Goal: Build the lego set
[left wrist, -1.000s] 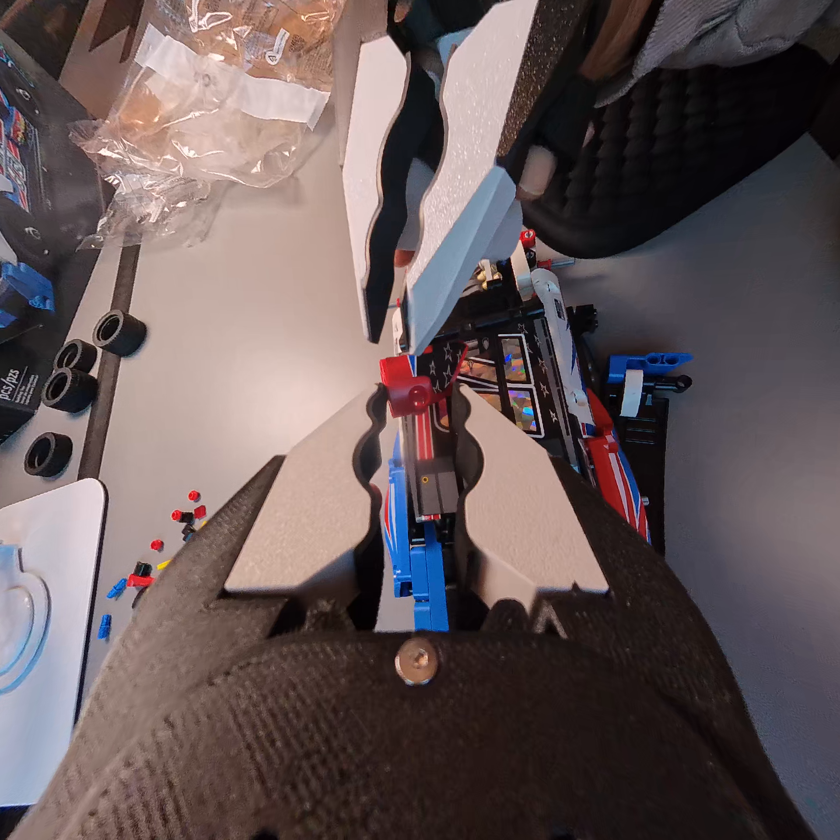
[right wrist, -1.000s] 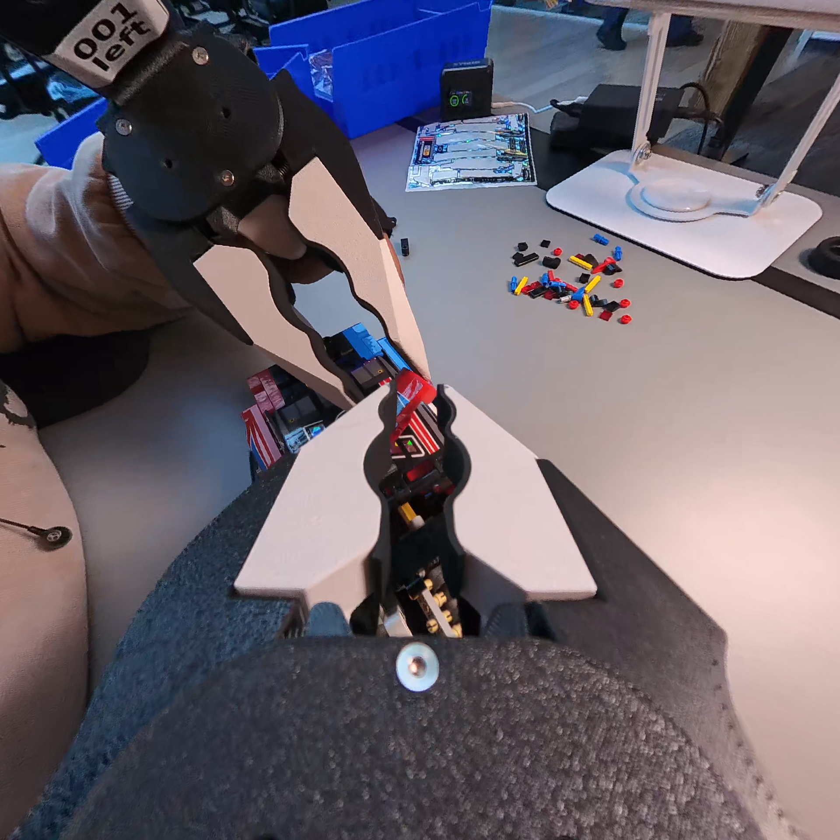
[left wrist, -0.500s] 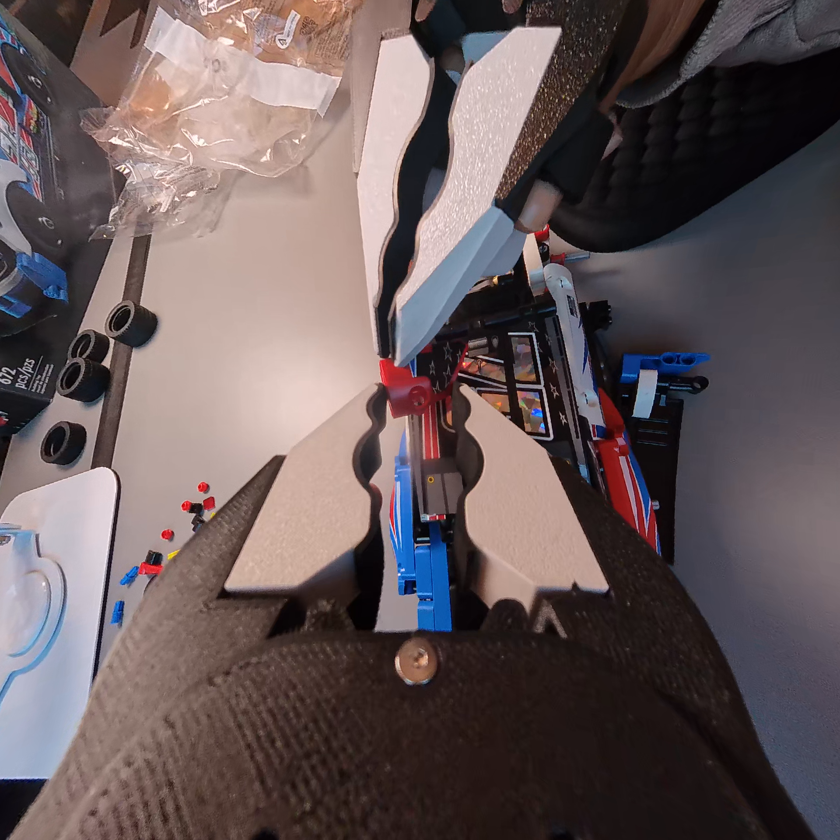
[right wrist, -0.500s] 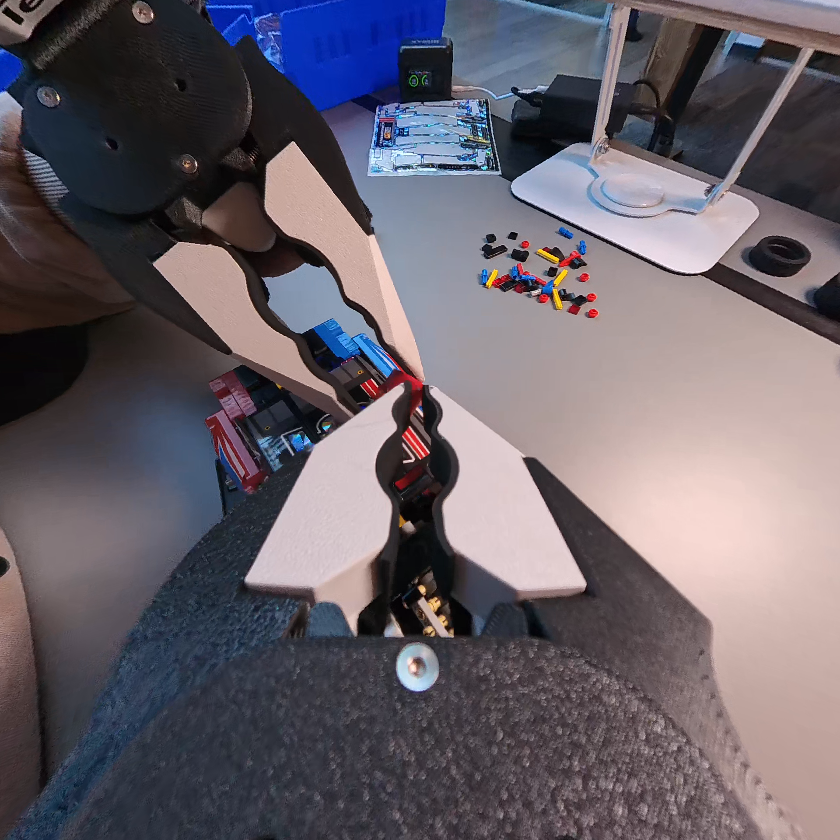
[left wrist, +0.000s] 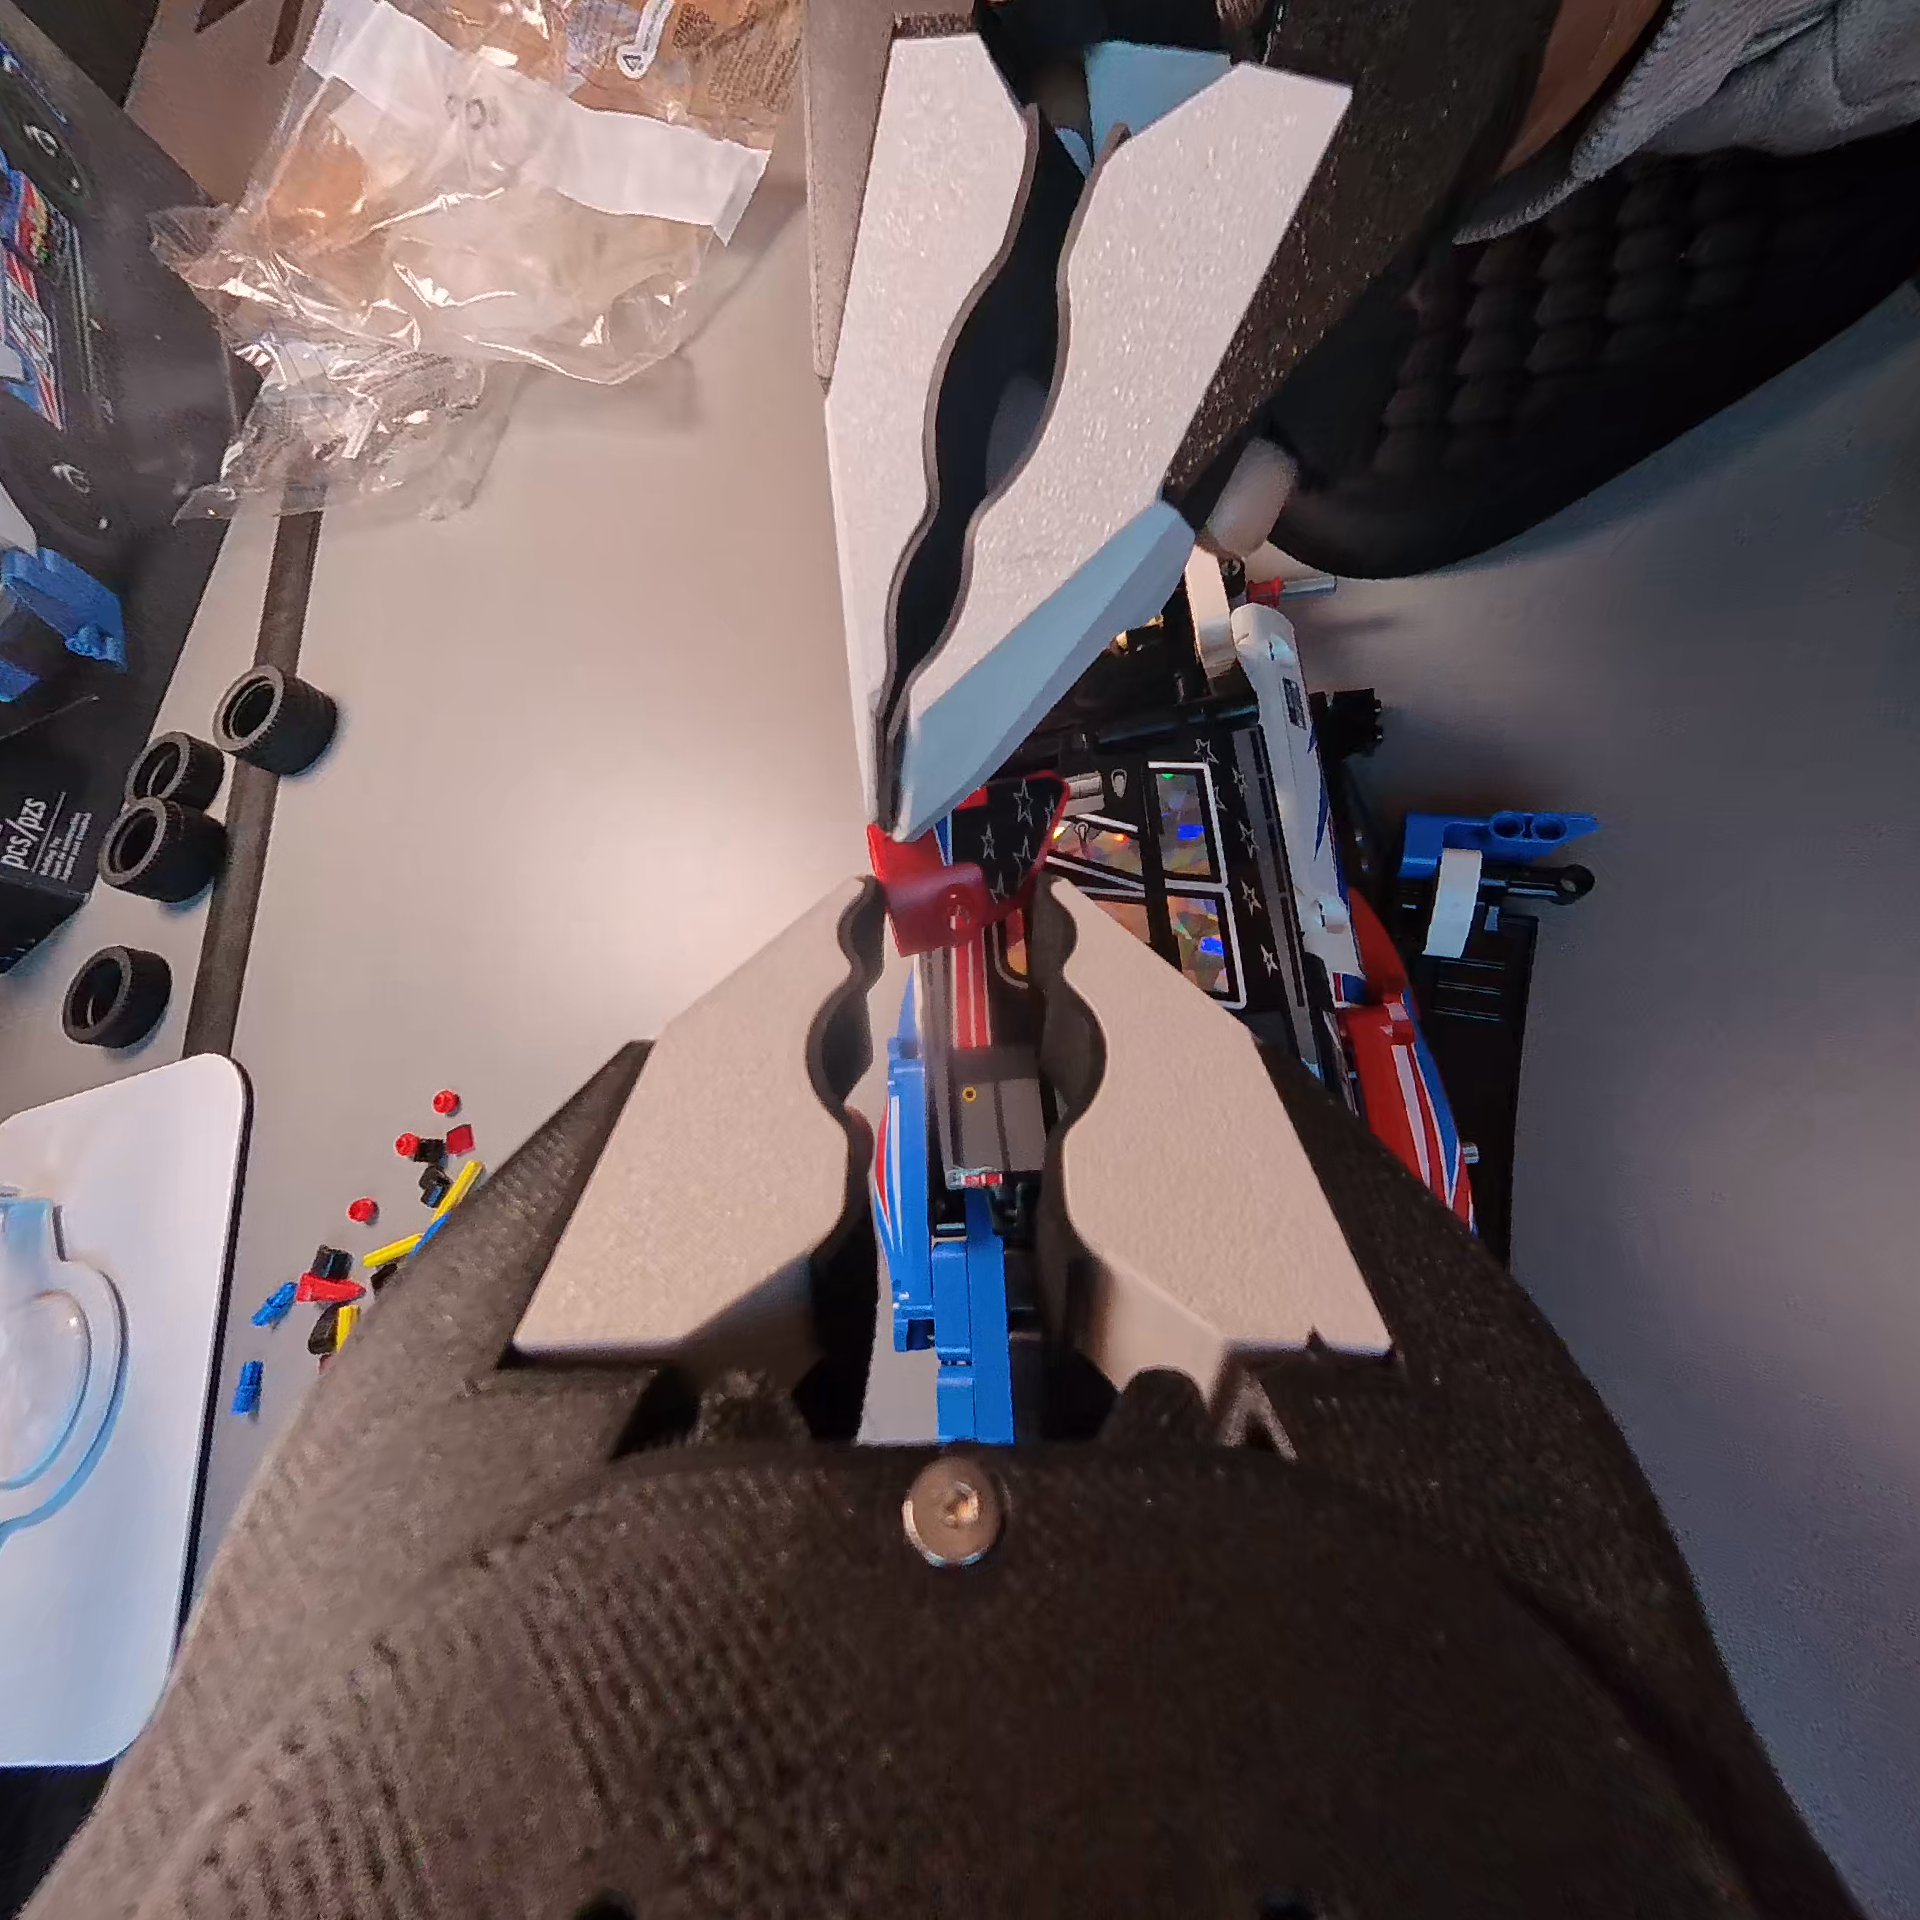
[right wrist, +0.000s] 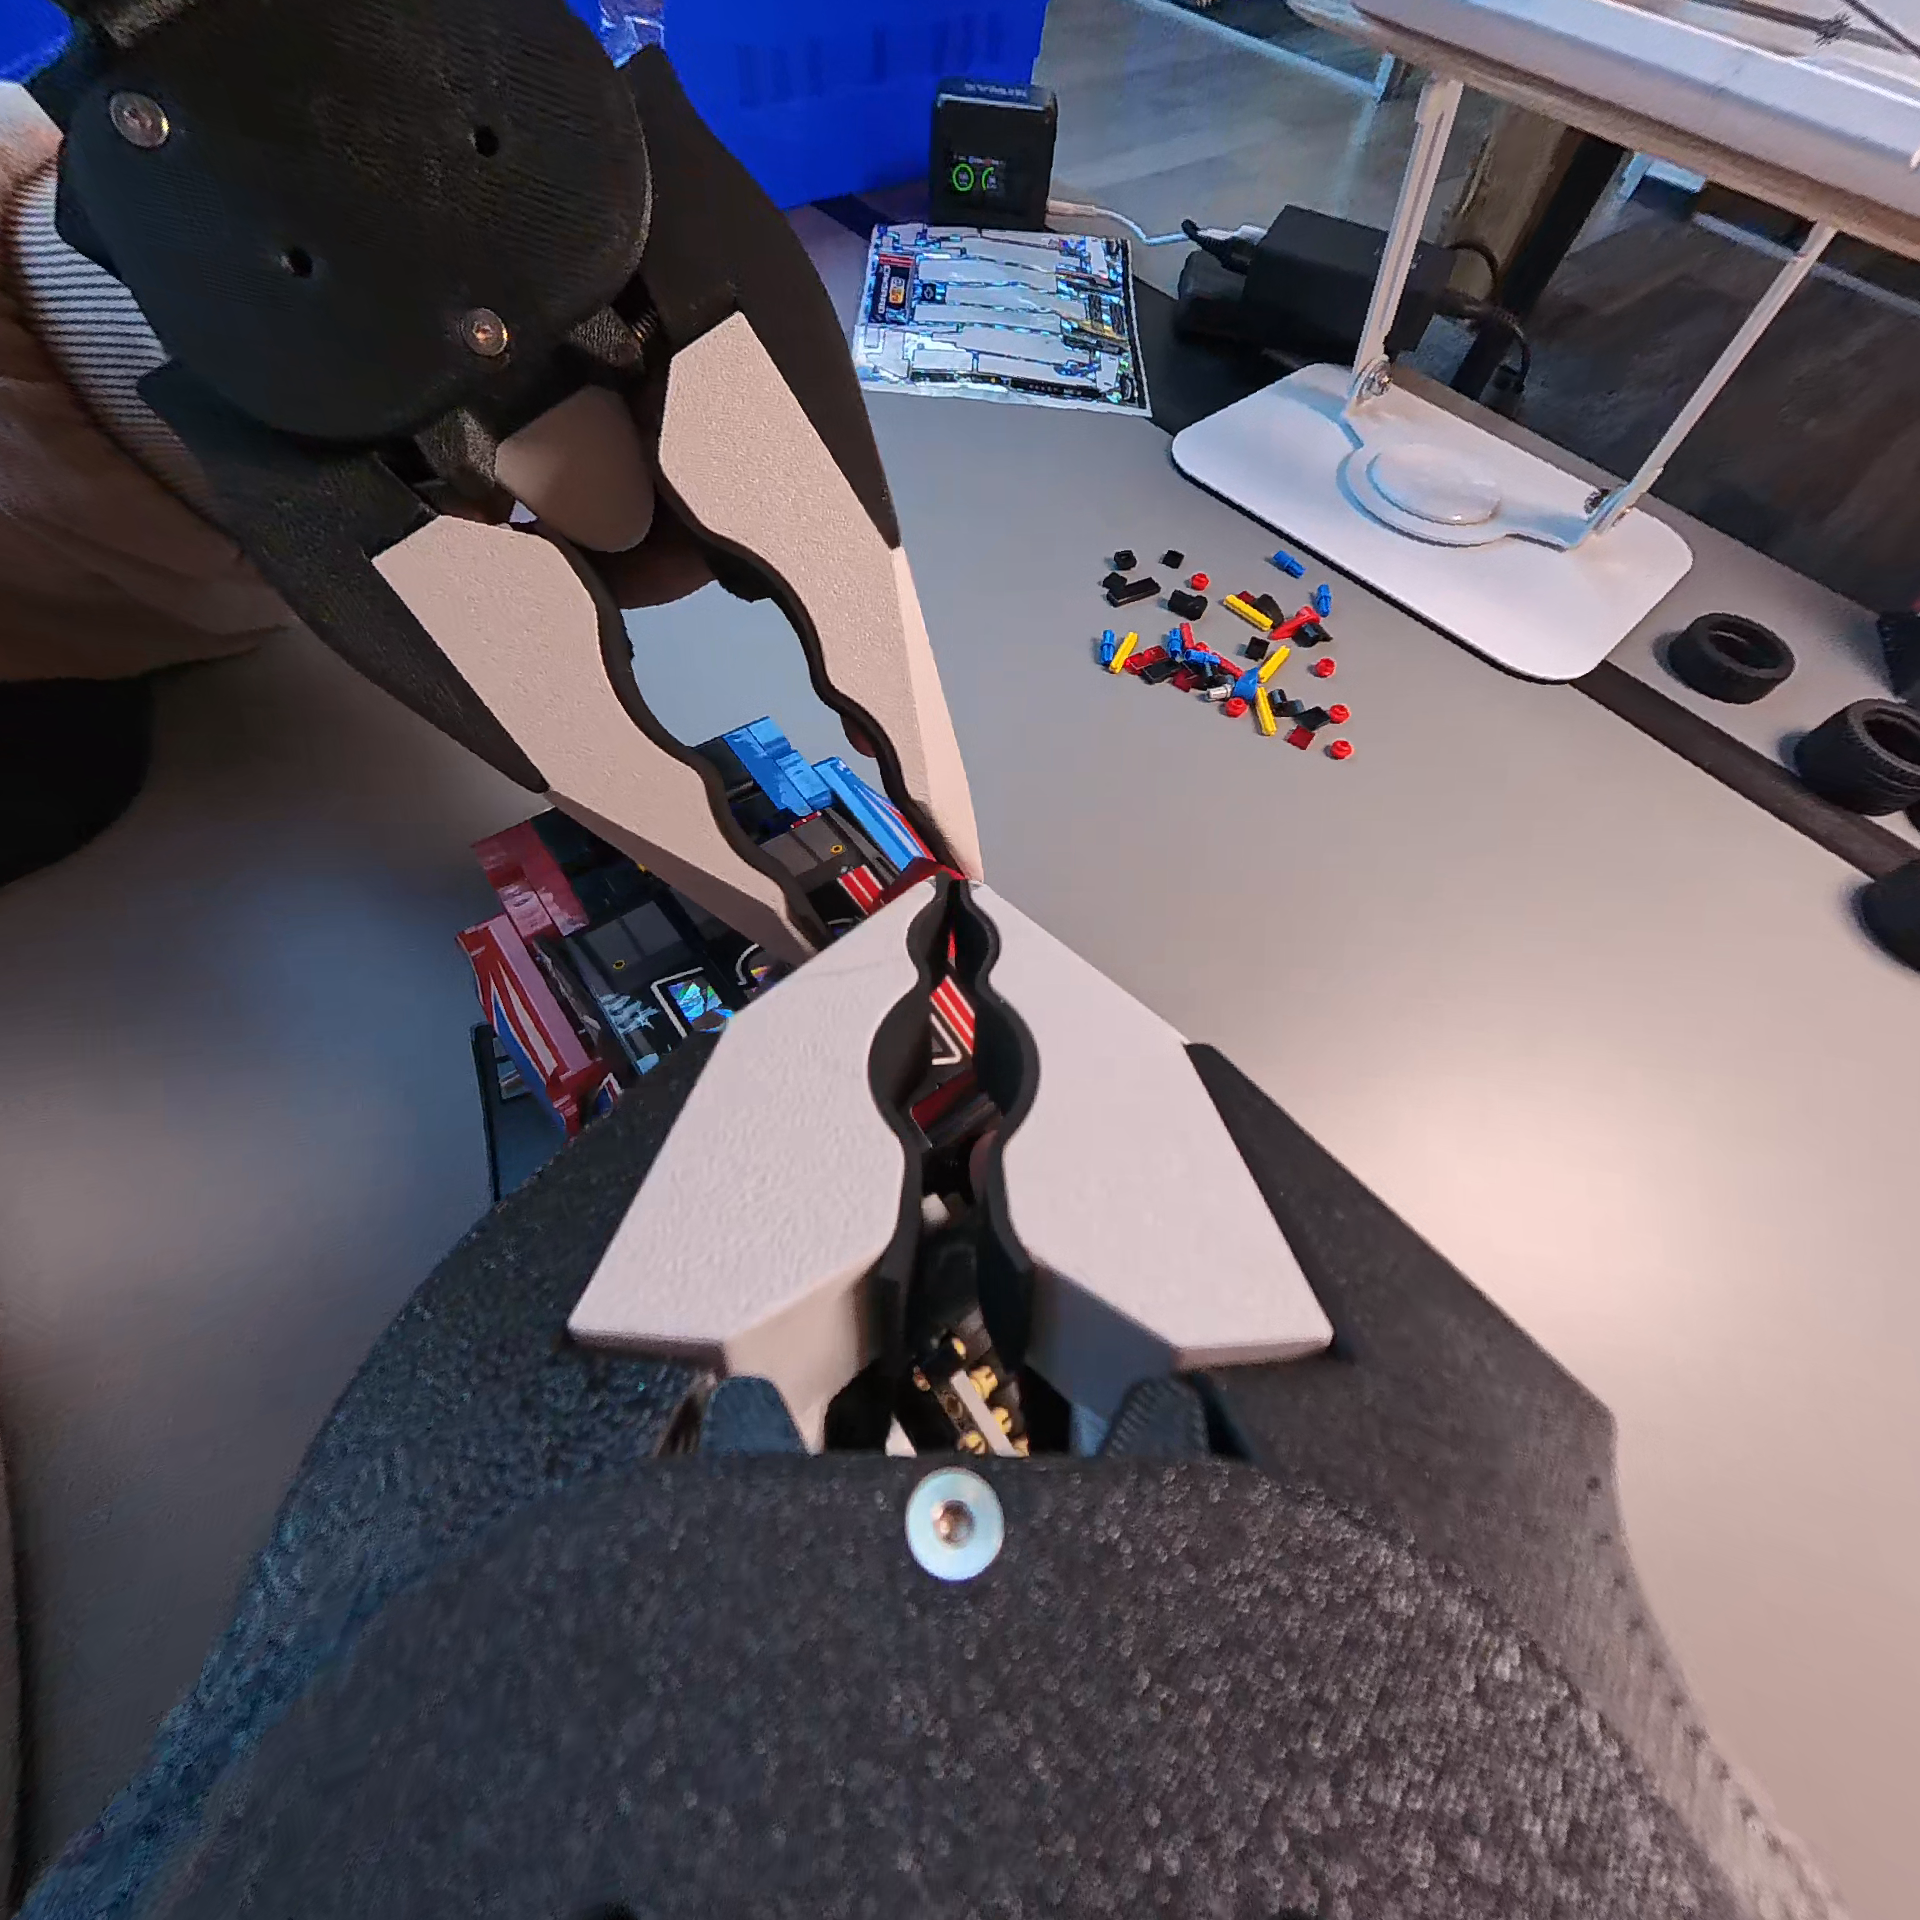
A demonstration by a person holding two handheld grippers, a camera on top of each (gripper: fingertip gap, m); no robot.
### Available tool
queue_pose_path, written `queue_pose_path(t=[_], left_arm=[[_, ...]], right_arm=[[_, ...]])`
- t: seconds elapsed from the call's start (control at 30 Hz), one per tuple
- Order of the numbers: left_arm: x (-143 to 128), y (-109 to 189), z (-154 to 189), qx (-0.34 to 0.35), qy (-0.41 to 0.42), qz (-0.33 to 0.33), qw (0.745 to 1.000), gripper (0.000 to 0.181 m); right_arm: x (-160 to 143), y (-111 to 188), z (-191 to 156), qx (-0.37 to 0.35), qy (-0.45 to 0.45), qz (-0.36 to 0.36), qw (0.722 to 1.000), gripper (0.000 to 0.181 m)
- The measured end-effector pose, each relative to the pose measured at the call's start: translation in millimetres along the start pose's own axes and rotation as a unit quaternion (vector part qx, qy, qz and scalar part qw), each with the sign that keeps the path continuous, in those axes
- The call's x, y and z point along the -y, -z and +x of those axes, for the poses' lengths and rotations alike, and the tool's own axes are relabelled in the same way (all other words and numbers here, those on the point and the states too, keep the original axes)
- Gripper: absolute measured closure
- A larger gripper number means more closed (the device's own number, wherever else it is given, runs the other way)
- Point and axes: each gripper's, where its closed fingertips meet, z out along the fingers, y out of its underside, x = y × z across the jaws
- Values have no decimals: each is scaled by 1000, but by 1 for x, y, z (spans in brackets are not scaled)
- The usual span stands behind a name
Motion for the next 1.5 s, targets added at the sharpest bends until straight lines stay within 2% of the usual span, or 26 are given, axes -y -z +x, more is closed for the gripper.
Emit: queue_pose_path(t=[0.23,0.37,0.43,0.7,0.87,1.27,1.4,1.5], left_arm=[[0,3,-1,-2,0,2,1000,155],[0,4,-3,2,0,1,1000,155],[0,4,-3,5,-2,0,1000,155],[1,4,-4,14,-7,-3,1000,155],[1,2,-4,15,-10,-7,1000,155],[-1,3,-3,8,-3,-13,1000,155],[0,5,-4,5,-2,-8,1000,155],[0,5,-4,6,-2,-8,1000,155]], right_arm=[[1,4,-11,44,-3,9,999,181],[8,6,1,12,-12,26,1000,181],[7,5,4,5,-15,19,1000,172],[2,-1,4,-2,-25,5,1000,179],[2,-1,4,-19,0,-1,1000,181],[1,0,-13,30,47,-1,998,181],[6,4,-12,30,41,16,999,181],[13,7,0,4,28,31,999,181]])
